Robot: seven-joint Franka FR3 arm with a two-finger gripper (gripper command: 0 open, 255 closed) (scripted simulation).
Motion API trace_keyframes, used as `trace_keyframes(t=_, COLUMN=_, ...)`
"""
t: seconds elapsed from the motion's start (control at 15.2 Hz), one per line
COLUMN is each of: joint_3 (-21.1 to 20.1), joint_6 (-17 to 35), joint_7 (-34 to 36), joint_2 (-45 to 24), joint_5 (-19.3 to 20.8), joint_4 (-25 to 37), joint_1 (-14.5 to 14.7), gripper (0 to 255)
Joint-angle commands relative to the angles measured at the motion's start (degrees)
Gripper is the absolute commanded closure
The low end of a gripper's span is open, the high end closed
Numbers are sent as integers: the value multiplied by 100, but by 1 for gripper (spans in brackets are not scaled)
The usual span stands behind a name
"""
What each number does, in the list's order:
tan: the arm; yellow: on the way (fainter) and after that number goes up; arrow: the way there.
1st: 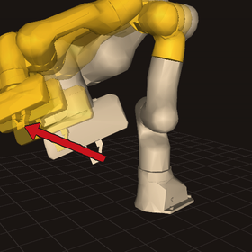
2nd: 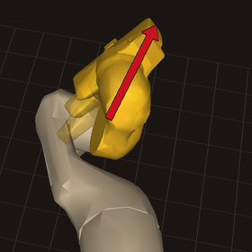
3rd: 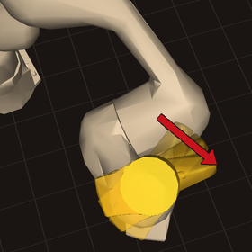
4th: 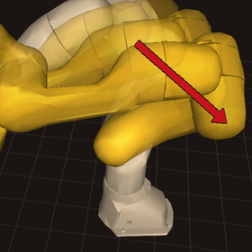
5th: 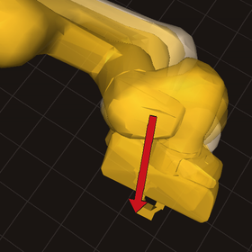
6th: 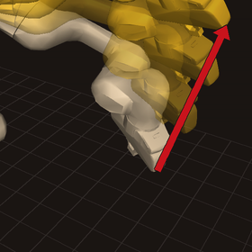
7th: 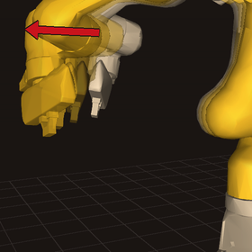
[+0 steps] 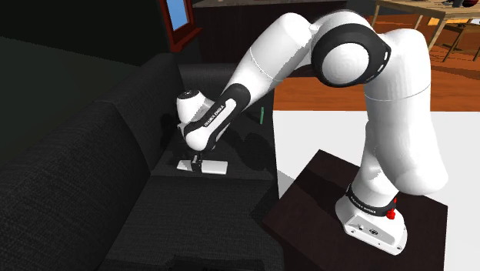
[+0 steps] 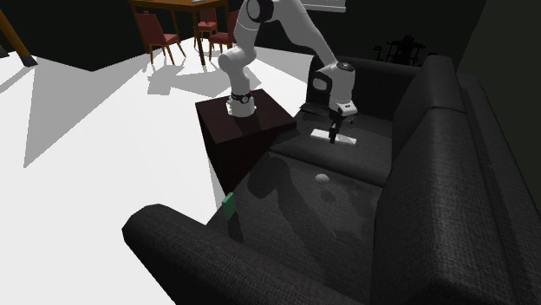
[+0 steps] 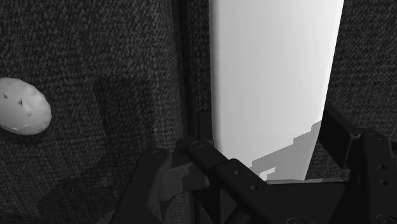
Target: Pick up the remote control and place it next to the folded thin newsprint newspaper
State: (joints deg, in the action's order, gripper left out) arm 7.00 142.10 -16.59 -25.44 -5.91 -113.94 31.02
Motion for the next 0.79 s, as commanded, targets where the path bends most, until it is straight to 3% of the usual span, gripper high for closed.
trace_keyframes(t=0.0, joint_3=-37, joint_6=19, joint_7=280, joint_2=-4, joint_5=45, joint_4=-9, joint_1=205, gripper=255)
trace_keyframes(t=0.66, joint_3=-229, joint_6=-280, joint_7=1626, joint_2=-427, joint_5=255, joint_4=731, joint_1=1189, gripper=255)
trace_keyframes(t=0.73, joint_3=-232, joint_6=-225, joint_7=1622, joint_2=-480, joint_5=248, joint_4=728, joint_1=1187, gripper=255)
